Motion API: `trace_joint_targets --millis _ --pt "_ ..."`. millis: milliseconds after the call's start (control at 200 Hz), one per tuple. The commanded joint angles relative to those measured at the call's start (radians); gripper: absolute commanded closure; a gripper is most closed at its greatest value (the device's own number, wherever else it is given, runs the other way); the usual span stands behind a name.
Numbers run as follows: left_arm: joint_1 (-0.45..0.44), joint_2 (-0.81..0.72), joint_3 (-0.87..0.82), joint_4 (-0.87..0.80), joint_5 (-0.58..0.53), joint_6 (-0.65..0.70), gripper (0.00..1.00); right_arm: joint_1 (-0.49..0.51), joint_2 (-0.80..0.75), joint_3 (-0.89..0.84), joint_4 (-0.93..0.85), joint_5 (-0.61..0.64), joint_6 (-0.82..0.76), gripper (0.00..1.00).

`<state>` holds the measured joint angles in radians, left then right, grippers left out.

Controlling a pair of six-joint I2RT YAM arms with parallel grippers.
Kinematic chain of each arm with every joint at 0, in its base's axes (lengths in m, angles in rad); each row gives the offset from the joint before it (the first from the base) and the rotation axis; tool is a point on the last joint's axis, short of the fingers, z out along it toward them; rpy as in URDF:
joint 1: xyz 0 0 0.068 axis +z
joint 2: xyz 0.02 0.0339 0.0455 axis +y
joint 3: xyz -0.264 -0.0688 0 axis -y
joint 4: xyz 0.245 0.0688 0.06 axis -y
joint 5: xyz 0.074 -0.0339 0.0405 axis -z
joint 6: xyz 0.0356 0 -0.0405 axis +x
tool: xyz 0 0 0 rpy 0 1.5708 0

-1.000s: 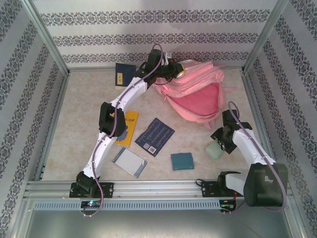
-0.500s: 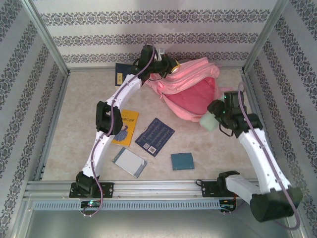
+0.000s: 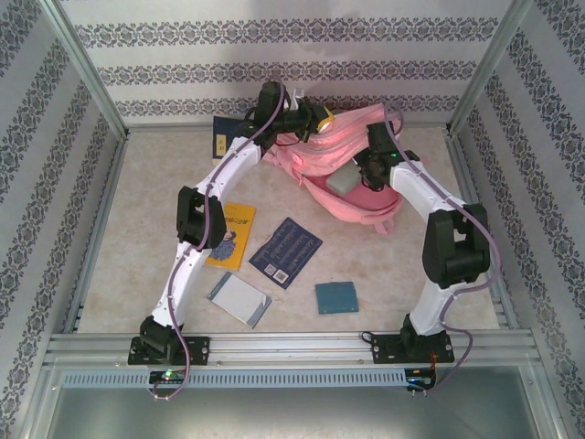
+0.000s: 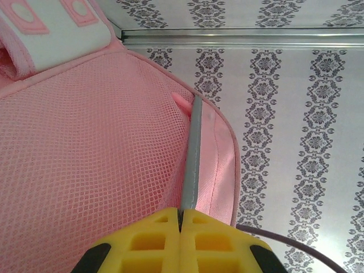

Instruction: Pack the student bag

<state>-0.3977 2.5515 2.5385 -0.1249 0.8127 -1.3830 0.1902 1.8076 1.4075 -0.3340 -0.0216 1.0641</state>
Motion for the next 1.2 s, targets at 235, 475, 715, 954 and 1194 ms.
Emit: trace_joint_targets --millis 235,475,715,954,1194 --pt "0.026 -0.066 0.034 0.1 0.0 -0.057 1.0 0.053 -0.216 -0.006 -0.137 0.115 -0.328 0.02" --pt "0.029 -0.062 0.025 0.082 0.004 -0.05 1.0 0.154 -0.571 -0.252 -0.227 0.112 -0.531 0.04" --pt "0.029 -0.091 -0.023 0.003 0.036 0.022 1.0 0.46 -0.714 -0.369 -0.46 0.002 -0.675 0.11" --pt "0.029 -0.099 -0.038 -0.052 0.05 0.036 1.0 0.666 -0.545 -0.395 -0.65 0.039 -0.605 0.1" --pt "0.027 -0.105 -0.048 -0.085 0.06 0.035 1.0 0.801 -0.365 -0.412 -0.694 0.024 -0.587 0.02"
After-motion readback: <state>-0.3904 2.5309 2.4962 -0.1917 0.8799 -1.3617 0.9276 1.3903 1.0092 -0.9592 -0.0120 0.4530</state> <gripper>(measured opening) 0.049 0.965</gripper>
